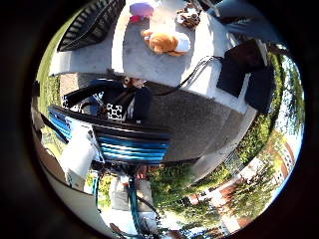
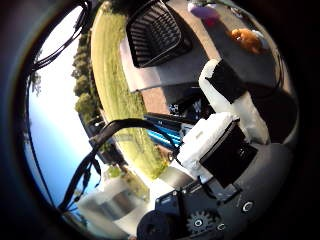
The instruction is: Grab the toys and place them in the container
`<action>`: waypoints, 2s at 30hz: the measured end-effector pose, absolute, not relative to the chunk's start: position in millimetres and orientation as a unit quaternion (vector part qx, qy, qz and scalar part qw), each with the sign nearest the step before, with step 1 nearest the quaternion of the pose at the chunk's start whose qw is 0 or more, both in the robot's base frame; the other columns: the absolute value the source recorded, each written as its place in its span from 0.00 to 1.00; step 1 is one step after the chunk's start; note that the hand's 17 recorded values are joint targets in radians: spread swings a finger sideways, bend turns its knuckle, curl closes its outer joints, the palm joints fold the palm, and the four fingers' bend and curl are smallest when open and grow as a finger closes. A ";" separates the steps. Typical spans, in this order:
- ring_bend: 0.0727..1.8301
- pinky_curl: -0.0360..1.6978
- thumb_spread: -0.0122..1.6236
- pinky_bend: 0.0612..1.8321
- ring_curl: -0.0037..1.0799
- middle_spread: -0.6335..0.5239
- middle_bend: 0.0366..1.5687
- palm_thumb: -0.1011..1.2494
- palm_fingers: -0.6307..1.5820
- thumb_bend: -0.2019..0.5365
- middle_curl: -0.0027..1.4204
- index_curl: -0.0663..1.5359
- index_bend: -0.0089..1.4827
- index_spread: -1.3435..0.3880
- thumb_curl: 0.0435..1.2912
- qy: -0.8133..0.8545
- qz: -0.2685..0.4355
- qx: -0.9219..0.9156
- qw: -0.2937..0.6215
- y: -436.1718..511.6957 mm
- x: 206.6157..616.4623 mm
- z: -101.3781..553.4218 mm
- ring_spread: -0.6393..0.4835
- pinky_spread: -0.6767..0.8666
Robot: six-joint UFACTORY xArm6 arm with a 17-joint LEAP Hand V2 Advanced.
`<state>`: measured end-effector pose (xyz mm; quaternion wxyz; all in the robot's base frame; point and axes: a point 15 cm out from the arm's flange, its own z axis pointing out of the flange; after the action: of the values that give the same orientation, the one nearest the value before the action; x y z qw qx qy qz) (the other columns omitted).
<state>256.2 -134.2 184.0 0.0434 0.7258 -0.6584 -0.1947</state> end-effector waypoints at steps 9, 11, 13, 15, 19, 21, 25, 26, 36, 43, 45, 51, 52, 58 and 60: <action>0.14 0.15 0.77 0.17 0.33 0.58 0.09 0.59 0.37 0.22 0.23 0.24 0.07 0.68 0.27 -0.644 -0.092 0.757 0.061 -178.8 316.9 167.2 0.78 0.69; 0.14 0.15 0.75 0.19 0.33 0.58 0.10 0.57 0.36 0.22 0.23 0.23 0.08 0.69 0.27 -0.641 -0.081 0.761 0.063 -192.0 332.5 143.9 0.78 0.69; 0.15 0.16 0.75 0.19 0.33 0.58 0.10 0.56 0.36 0.23 0.24 0.21 0.08 0.69 0.26 -0.643 -0.075 0.760 0.062 -205.7 346.7 119.9 0.78 0.69; 0.15 0.16 0.74 0.20 0.33 0.58 0.10 0.55 0.35 0.23 0.24 0.21 0.09 0.69 0.26 -0.647 -0.070 0.757 0.059 -218.2 358.0 98.9 0.78 0.69; 0.15 0.16 0.73 0.21 0.33 0.57 0.10 0.54 0.35 0.23 0.25 0.19 0.10 0.69 0.25 -0.650 -0.086 0.752 0.061 -232.5 372.2 47.6 0.78 0.69; 0.15 0.16 0.72 0.22 0.33 0.58 0.09 0.54 0.35 0.24 0.24 0.19 0.11 0.71 0.25 -0.655 -0.097 0.746 0.063 -238.2 377.0 25.4 0.79 0.70; 0.16 0.17 0.71 0.23 0.33 0.59 0.09 0.54 0.35 0.23 0.24 0.19 0.11 0.72 0.24 -0.661 -0.122 0.737 0.069 -246.6 386.8 -23.7 0.79 0.70; 0.16 0.16 0.71 0.22 0.33 0.59 0.09 0.54 0.34 0.24 0.24 0.19 0.11 0.72 0.24 -0.662 -0.124 0.736 0.070 -248.6 390.0 -32.6 0.79 0.70; 0.16 0.16 0.70 0.21 0.32 0.58 0.09 0.55 0.39 0.24 0.24 0.21 0.13 0.75 0.24 -0.647 -0.128 0.739 0.139 -253.9 390.8 -97.6 0.80 0.70; 0.46 0.16 0.68 0.29 0.45 0.47 0.34 0.61 0.74 0.26 0.35 0.17 0.06 0.65 0.26 -0.629 -0.106 0.747 0.186 -268.9 391.1 -102.6 0.72 0.69; 0.55 0.20 0.68 0.36 0.53 0.44 0.43 0.64 0.76 0.26 0.41 0.14 0.07 0.61 0.27 -0.626 -0.102 0.750 0.186 -268.3 395.6 -97.2 0.67 0.69; 0.64 0.32 0.67 0.61 0.66 0.39 0.60 0.81 0.80 0.34 0.54 0.11 0.17 0.49 0.35 -0.627 -0.079 0.753 0.182 -274.3 409.6 -60.0 0.58 0.67; 0.65 0.32 0.67 0.62 0.66 0.39 0.61 0.82 0.80 0.34 0.55 0.10 0.18 0.48 0.36 -0.629 -0.083 0.751 0.185 -274.4 404.0 -50.5 0.57 0.66; 0.69 0.40 0.68 0.70 0.72 0.38 0.68 0.83 0.75 0.30 0.63 0.08 0.28 0.37 0.42 -0.620 -0.098 0.752 0.203 -250.9 385.0 29.4 0.52 0.62; 0.70 0.41 0.68 0.71 0.73 0.37 0.69 0.83 0.74 0.28 0.65 0.07 0.31 0.35 0.44 -0.617 -0.093 0.756 0.197 -234.8 387.3 63.1 0.51 0.62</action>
<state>387.3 -234.8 63.1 0.1965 0.7564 -0.6170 -0.0927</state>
